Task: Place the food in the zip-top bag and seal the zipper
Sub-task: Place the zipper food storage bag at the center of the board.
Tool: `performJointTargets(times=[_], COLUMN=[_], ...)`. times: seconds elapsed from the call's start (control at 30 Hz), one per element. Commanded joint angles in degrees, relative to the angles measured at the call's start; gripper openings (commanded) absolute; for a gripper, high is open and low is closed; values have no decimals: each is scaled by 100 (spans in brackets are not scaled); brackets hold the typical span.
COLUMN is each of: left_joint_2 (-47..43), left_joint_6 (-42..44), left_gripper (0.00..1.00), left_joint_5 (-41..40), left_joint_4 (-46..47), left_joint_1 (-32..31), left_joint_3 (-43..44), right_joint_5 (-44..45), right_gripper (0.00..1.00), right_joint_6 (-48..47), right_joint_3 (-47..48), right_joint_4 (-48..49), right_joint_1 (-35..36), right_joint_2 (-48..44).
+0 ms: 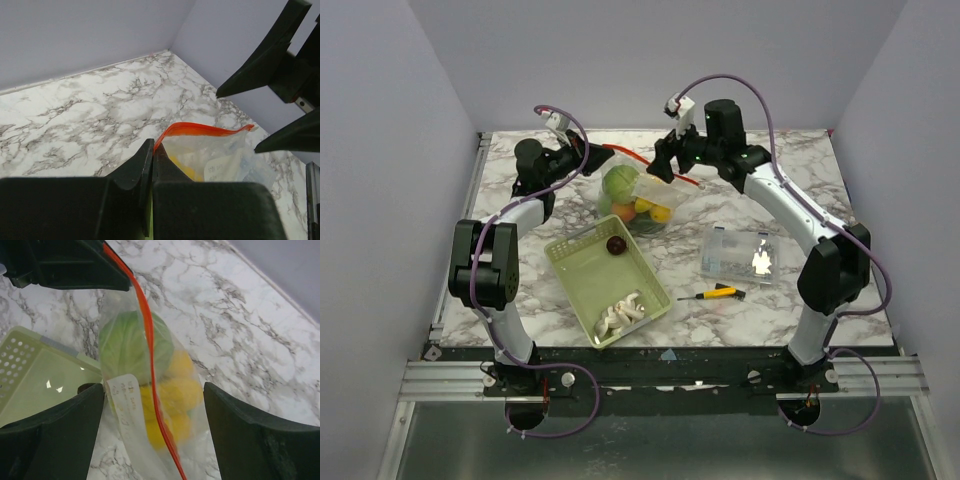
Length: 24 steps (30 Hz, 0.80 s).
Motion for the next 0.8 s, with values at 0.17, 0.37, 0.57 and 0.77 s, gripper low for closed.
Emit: performJointTargets(times=[0.17,0.37,0.57,0.77], left_joint_2=[24,0,-419,-1124], left_joint_6=[-235,-236,-24,498], left_gripper=[6,22,42,64], left_joint_5=[366,458,6,-826], left_joint_4=[394,248,-585,-2453], left_joint_1=[20,15,20,16], left_joint_3=[112,159,0,-106], right_joint_5=[25,-48,510,1086], right_gripper=[75,43,1,1], right_joint_6=[253,507,913,1274], right_joint_3=[-45,-224,-695,-894], right_joint_4=[268,530,1168,1488], right_joint_1=[142,135,127,52], right_joint_2=[283,346,201,110])
